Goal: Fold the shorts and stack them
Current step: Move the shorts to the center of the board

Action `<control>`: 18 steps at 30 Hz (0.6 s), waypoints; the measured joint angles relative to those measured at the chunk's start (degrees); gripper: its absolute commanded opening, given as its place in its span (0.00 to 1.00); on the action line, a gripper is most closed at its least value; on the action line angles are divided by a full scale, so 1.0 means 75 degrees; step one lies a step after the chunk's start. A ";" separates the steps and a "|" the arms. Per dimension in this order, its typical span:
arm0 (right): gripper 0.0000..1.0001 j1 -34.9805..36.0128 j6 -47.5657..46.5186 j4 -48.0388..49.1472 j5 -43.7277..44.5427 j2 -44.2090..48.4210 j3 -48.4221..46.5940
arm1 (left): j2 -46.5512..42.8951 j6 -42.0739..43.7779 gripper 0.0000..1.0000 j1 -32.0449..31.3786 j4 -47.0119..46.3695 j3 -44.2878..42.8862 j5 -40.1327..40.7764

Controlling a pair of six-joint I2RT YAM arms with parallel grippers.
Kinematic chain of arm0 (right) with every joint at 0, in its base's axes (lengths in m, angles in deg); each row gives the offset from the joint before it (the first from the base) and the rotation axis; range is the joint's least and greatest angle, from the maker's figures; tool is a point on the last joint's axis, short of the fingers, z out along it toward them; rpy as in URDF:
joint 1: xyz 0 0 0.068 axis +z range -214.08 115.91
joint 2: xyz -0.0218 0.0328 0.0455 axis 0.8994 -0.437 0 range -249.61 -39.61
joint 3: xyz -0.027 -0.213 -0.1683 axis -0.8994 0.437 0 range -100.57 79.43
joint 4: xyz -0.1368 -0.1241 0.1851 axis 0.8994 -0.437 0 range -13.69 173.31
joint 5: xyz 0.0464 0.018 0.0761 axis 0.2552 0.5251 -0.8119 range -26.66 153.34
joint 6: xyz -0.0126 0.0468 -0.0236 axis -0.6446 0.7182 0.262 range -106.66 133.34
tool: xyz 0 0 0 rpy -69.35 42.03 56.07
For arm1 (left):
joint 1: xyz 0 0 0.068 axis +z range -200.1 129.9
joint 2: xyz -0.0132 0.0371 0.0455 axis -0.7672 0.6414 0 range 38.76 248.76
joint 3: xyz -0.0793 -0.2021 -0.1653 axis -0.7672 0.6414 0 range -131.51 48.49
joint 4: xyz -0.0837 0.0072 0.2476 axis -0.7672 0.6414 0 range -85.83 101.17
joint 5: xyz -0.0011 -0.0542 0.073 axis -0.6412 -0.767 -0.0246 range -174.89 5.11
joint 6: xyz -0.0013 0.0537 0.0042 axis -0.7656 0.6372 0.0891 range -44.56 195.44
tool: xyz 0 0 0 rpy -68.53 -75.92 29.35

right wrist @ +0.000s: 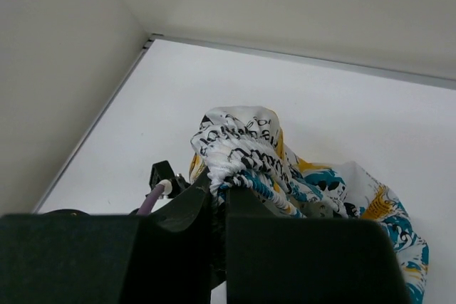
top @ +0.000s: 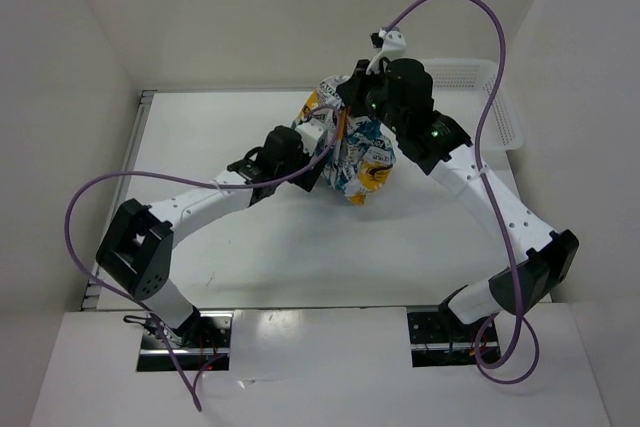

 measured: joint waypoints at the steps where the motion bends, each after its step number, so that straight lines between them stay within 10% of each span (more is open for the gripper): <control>1: 0.00 -0.0012 0.0020 -0.0015 0.0012 0.0006 0.0000 | 0.0067 -0.0003 1.00 -0.0029 -0.0184 -0.0038 0.0038; 18: 0.00 -0.0143 0.0542 -0.0122 0.0070 0.1084 0.0026 | 0.1151 0.0006 1.00 0.0219 -0.3188 -0.0175 0.1285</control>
